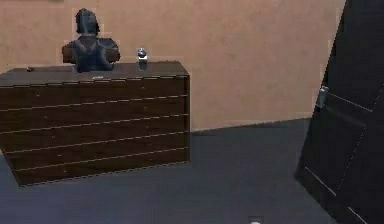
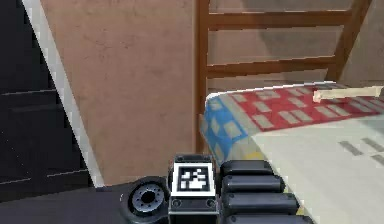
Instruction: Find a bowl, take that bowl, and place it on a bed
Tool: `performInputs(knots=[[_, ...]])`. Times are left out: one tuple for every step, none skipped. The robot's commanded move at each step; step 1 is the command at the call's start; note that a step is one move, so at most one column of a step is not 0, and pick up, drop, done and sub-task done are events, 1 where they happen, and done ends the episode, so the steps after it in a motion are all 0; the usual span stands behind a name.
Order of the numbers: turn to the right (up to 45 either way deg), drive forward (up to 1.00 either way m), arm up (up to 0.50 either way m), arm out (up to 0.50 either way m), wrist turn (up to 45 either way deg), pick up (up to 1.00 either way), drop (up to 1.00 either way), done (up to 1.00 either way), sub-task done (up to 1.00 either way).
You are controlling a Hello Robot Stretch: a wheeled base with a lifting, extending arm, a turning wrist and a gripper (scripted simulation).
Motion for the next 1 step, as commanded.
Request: performInputs(knots=[[45.0,0.0,0.0,0.0,0.0,0.0,0.0,0.0,0.0]])
